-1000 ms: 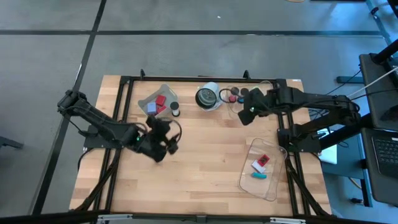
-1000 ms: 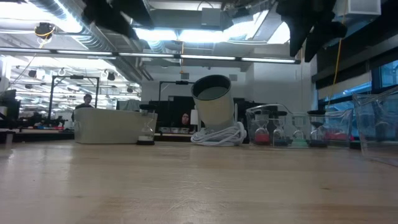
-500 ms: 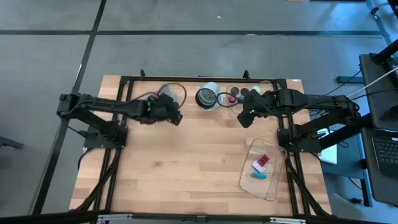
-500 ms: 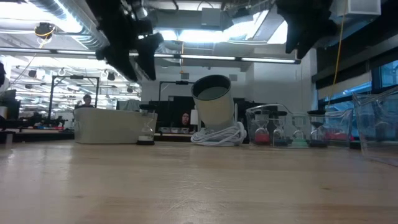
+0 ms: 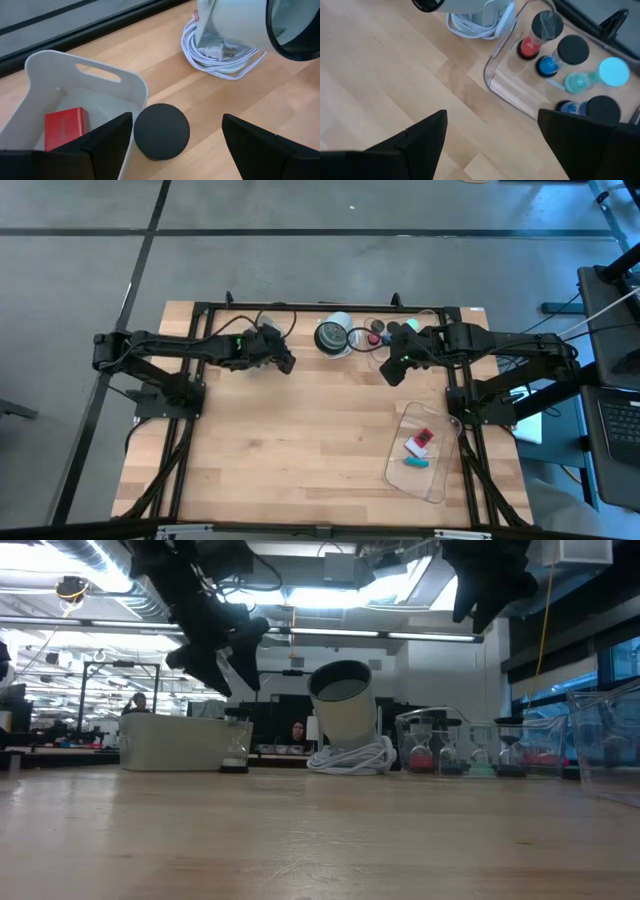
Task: Pick & Place Office items
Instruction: Put the white hourglass into the top transparent bin
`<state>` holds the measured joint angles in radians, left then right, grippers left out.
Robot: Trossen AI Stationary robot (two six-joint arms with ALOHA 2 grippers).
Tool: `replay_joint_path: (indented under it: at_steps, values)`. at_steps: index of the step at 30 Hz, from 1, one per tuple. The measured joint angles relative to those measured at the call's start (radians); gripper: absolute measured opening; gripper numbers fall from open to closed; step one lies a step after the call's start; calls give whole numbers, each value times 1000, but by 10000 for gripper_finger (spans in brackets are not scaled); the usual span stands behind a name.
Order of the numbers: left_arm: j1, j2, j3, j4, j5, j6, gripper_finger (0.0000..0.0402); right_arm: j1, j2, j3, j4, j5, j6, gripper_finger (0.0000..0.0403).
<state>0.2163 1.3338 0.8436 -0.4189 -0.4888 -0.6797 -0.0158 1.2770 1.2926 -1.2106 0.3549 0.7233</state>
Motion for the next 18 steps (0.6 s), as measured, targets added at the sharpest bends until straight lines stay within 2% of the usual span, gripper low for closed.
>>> replay_joint_path:
  at_steps: [3, 9, 18]
  values:
    - [0, 0, -23, 35, -12, 19, 306, 0, 0, 0, 0, -12, 12, 316]
    - [0, 0, -68, 59, -99, 14, 306, 0, 0, 0, 0, -23, 27, 316]
    - [2, 0, -156, 224, -86, 16, 306, 0, 0, 0, 0, -23, 20, 316]
